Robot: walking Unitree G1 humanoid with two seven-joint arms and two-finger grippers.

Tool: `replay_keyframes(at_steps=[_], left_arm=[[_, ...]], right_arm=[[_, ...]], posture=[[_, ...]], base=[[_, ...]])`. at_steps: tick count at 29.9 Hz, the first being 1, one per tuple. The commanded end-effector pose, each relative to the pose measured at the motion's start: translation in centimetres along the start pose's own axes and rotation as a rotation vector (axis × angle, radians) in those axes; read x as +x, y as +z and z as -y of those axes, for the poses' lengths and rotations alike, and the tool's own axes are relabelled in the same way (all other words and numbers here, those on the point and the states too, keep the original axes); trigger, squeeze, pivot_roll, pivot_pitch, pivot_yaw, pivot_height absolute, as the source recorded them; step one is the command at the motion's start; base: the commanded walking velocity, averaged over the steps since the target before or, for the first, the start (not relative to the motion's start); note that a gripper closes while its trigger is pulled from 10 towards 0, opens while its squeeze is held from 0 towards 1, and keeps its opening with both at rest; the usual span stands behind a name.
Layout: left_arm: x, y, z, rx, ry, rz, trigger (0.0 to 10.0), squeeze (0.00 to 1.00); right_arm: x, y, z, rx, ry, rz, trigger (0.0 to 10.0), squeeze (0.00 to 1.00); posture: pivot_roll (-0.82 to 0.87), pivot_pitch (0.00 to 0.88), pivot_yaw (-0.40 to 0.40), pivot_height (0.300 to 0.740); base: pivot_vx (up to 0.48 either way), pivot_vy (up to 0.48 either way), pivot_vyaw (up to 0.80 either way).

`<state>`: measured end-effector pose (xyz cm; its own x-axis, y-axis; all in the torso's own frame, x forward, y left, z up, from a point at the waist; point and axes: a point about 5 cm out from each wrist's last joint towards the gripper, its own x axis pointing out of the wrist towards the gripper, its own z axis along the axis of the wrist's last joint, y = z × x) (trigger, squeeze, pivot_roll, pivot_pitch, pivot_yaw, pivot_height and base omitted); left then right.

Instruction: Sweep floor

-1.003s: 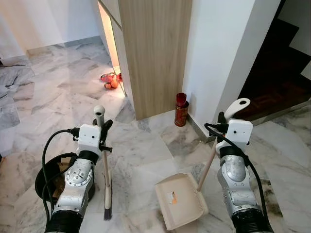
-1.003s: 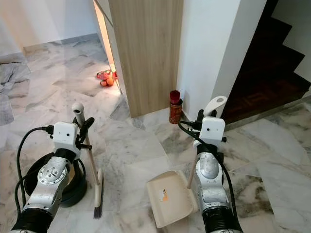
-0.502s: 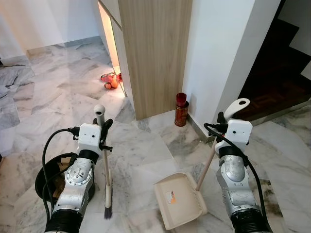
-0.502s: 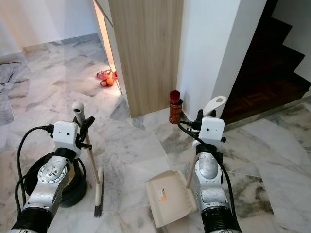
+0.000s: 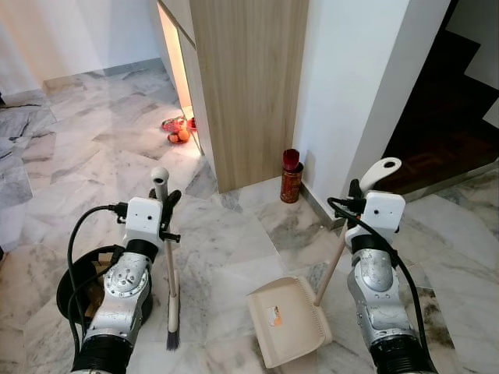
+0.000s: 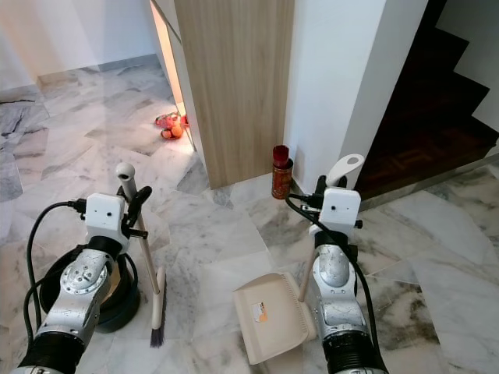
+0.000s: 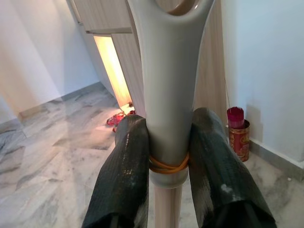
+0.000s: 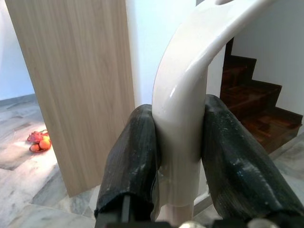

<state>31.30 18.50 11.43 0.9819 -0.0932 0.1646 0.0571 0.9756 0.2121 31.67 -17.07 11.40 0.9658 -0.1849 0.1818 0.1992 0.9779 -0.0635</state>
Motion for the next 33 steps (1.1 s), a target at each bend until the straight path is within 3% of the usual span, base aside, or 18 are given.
replay_keyframes(at_steps=[1,21,33], left_arm=[[0.42,0.77,-0.48,0.030,0.000,0.038,10.0,0.00],[0.44,0.69,-0.52,0.034,0.005,0.033,10.0,0.00],[0.36,0.67,-0.52,0.033,0.006,0.032,10.0,0.00]], right_arm=[[0.57,1.09,-0.28,0.014,0.003,0.051,10.0,0.00],[0.61,1.09,-0.32,0.025,0.005,0.048,10.0,0.00],[0.60,1.09,-0.49,0.029,0.015,0.044,10.0,0.00]], posture=[[-0.08,0.000,0.066,0.740],[-0.08,0.001,0.063,0.740],[-0.07,0.005,0.061,0.740]], base=[[0.000,0.000,0.00],[0.000,0.000,0.00],[0.000,0.000,-0.75]])
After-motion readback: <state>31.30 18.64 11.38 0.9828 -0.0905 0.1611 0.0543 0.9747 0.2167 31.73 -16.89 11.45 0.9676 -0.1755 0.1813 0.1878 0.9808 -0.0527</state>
